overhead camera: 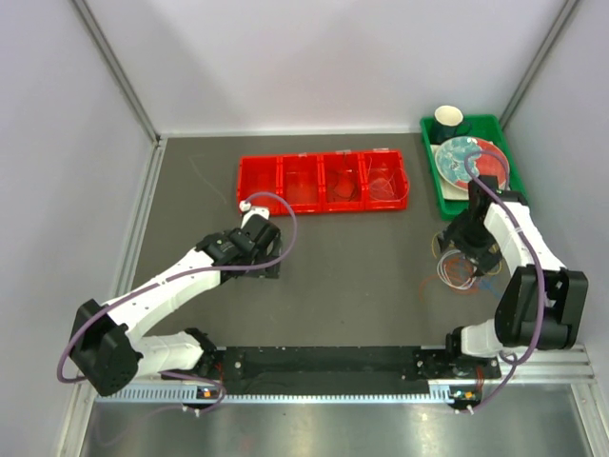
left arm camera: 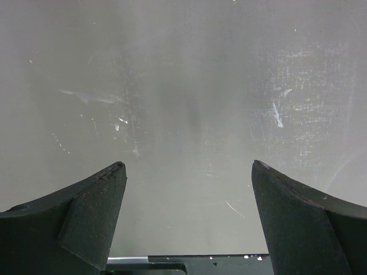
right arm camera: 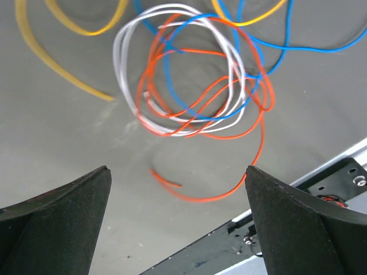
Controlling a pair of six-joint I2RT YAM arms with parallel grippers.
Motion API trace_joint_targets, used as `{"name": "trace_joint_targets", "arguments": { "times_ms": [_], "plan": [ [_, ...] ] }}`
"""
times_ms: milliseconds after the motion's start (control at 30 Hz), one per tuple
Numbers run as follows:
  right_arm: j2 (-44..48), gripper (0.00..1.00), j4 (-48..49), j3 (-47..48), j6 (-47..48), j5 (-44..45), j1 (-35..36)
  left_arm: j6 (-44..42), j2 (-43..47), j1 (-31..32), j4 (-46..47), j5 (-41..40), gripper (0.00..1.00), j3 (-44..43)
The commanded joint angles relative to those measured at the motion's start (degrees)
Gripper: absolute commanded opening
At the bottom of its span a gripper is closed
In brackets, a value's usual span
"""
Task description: Untangle the cables
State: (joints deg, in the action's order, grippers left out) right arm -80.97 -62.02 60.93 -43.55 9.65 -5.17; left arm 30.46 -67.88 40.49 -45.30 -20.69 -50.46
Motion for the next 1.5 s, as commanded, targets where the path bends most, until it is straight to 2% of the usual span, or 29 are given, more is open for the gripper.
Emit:
{"name": "trace_joint_targets", "arguments": {
  "times_ms": [0,233,300,400,500,533,600,633,667,700,733,800,900,933,1033,1200,1267,1333,1400,1467],
  "plan": [
    [-2.96,0.99,5.15,-0.02,0.4,1.07,-0.81,0.92,1.26,0.55,-0.58,-1.37,0.94,-1.22],
    [-9.46,0.98,11.39,-0.37,3.56,1.6,-0.72,1.01,1.78,0.99,-0.76,-1.99,0.94,-1.14],
    [-11.84,0.95,12.18,-0.72,3.91,1.34,-0.81,1.18,2.04,1.08,-0.84,-2.16,0.94,-1.14],
    [-12.63,0.83,16.31,-1.95,5.57,-1.2,-0.72,1.27,2.14,1.08,-0.93,-2.6,0.94,-1.14],
    [-13.77,0.64,17.37,-1.95,6.72,-2.44,-0.72,1.36,2.13,1.17,-0.84,-2.69,0.94,-1.14],
    [-14.04,0.5,17.63,-1.69,7.51,-3.14,-0.63,1.27,2.13,1.17,-0.93,-2.78,0.94,-1.22],
    [-14.04,0.32,17.9,-1.43,7.95,-4.11,0.24,1.36,1.87,1.17,-0.93,-2.78,0.94,-1.22],
    [-13.87,0.13,18.07,-1.25,8.13,-4.37,0.94,1.36,1.78,1.17,-0.93,-2.87,0.94,-1.22],
    [-13.69,0.04,18.16,-1.07,8.04,-4.72,1.65,1.36,1.78,1.17,-0.93,-2.87,0.94,-1.31],
    [-13.34,0.0,17.55,-0.81,7.78,-5.69,3.92,1.45,1.7,1.17,-0.93,-2.95,0.94,-1.22],
    [-13.16,0.0,17.55,0.15,6.56,-6.48,4.9,1.36,1.61,1.17,-1.02,-2.95,0.94,-1.22],
    [-12.81,0.0,17.28,1.47,5.15,-8.93,12.24,1.45,1.61,1.17,-0.84,-2.95,0.94,-1.22],
    [-13.51,0.0,14.65,7.26,1.99,-9.39,20.17,1.45,1.34,1.17,-0.93,-3.04,0.94,-1.31],
    [-13.86,0.0,13.43,10.76,0.15,-10.87,25.24,1.53,1.26,1.17,-1.02,-3.04,0.94,-1.31],
    [-14.39,0.0,11.84,17.96,-3.28,-12.37,32.39,1.71,1.43,1.26,-1.28,-3.48,0.94,-1.31],
    [-15.62,0.0,7.1,26.69,-6.02,-12.9,37.07,1.89,1.34,1.43,-1.37,-3.75,0.94,-1.31],
    [-15.27,0.33,5.17,29.33,-5.94,-13.25,37.95,1.89,1.34,1.43,-1.37,-3.75,0.94,-1.31],
    [-14.83,0.76,2.45,30.91,-5.58,-12.03,38.39,1.89,1.26,1.52,-1.46,-3.66,0.94,-1.31],
    [-13.44,0.89,-1.76,31.1,-5.67,-9.39,38.39,1.97,1.26,1.52,-1.46,-3.57,0.94,-1.4],
    [-12.11,0.91,-3.36,30.48,-5.76,-5.45,38.39,1.71,1.52,1.52,-1.2,-3.22,0.94,-1.31]
  ]
}}
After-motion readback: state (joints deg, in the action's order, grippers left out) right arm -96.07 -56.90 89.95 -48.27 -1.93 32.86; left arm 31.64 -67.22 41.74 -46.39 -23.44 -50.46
